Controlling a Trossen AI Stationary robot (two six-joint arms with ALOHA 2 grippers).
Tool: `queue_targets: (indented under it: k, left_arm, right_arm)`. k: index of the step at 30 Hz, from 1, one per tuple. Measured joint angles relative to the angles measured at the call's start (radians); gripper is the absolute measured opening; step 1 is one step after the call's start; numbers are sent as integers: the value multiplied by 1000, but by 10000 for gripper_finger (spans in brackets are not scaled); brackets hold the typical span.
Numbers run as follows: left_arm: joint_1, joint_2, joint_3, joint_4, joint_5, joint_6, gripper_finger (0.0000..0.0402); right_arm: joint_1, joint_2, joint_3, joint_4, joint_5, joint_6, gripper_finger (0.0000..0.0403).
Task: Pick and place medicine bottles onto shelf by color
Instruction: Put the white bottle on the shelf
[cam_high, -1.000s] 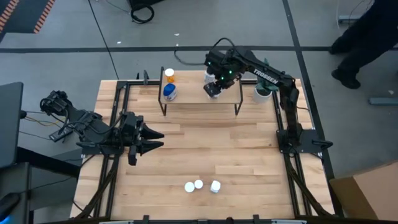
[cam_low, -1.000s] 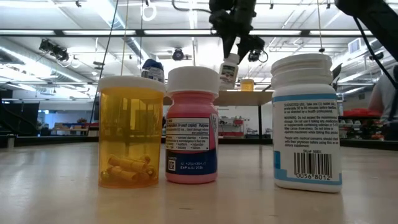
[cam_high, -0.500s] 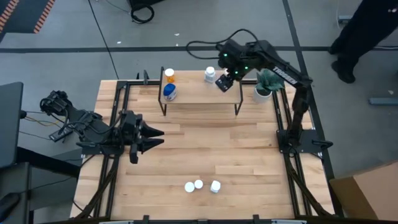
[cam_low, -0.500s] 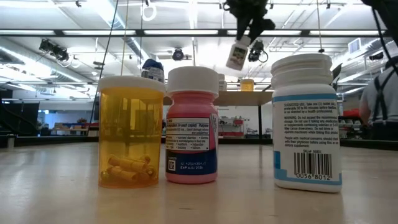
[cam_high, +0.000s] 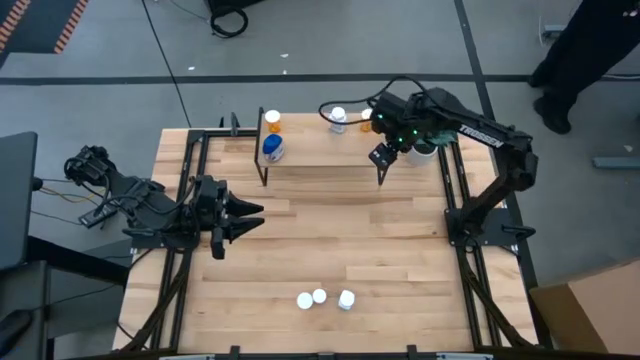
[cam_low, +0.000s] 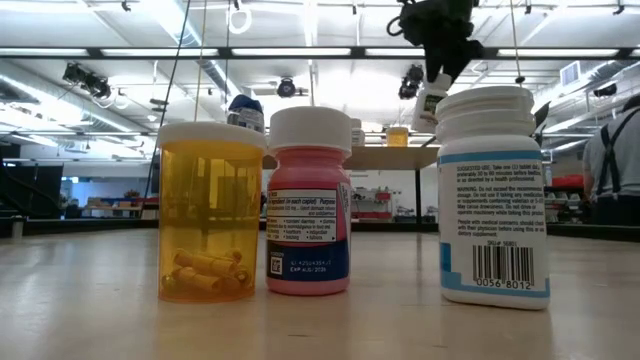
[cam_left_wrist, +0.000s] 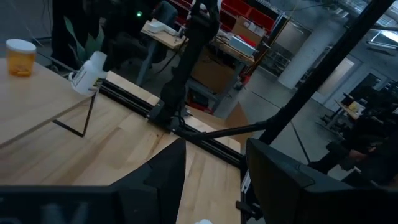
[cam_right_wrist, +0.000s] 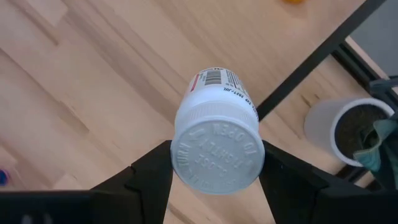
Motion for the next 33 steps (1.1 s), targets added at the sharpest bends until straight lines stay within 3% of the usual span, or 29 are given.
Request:
queue_targets:
  k: [5,15,33]
  left_arm:
    - [12,0,0,2,0,-1,174]
    - [17,0,0,3,0,-26,176]
    - [17,0,0,3,0,-26,174]
  right_arm:
    - [-28,26,60,12,-15,0,222]
    - [-76,194,165,-73,-68,-56,222]
    - [-106,201,166,-2,-74,-20,223]
